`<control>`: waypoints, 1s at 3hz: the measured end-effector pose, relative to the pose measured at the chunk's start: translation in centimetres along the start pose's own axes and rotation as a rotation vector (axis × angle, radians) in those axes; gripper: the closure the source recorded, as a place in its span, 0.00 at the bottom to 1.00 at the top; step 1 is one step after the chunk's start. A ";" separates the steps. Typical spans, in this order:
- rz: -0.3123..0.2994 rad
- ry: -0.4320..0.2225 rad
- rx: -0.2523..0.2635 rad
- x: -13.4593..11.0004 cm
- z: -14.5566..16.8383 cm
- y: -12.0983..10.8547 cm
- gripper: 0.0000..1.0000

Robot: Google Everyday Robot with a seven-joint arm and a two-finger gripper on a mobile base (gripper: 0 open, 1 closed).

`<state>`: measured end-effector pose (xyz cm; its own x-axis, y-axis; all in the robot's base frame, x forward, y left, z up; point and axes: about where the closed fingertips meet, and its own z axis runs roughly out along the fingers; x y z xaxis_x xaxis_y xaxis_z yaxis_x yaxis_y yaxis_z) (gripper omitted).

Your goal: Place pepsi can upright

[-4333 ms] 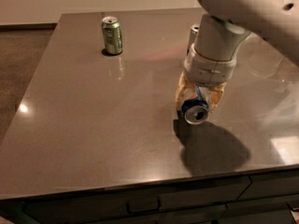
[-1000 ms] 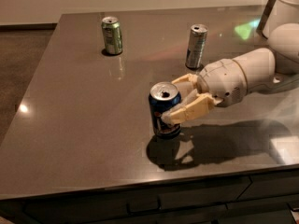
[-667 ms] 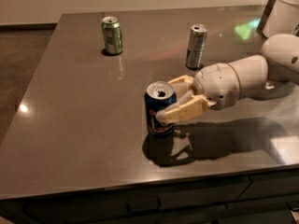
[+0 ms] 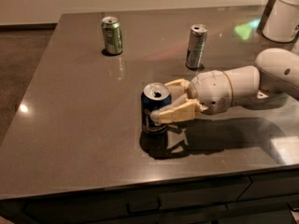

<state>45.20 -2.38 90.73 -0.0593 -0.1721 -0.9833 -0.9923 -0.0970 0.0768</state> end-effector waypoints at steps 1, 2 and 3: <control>-0.003 -0.009 0.015 0.6 0.1 -0.5 0.61; -0.015 -0.021 0.019 0.8 0.2 -0.7 0.38; -0.018 -0.020 0.015 0.7 0.4 -0.6 0.14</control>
Offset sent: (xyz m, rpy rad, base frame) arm 0.0098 -0.0036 -0.0147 0.0372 -0.0279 -0.0298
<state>45.72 -2.05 89.92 -0.0436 -0.1512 -0.9875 -0.9948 -0.0849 0.0569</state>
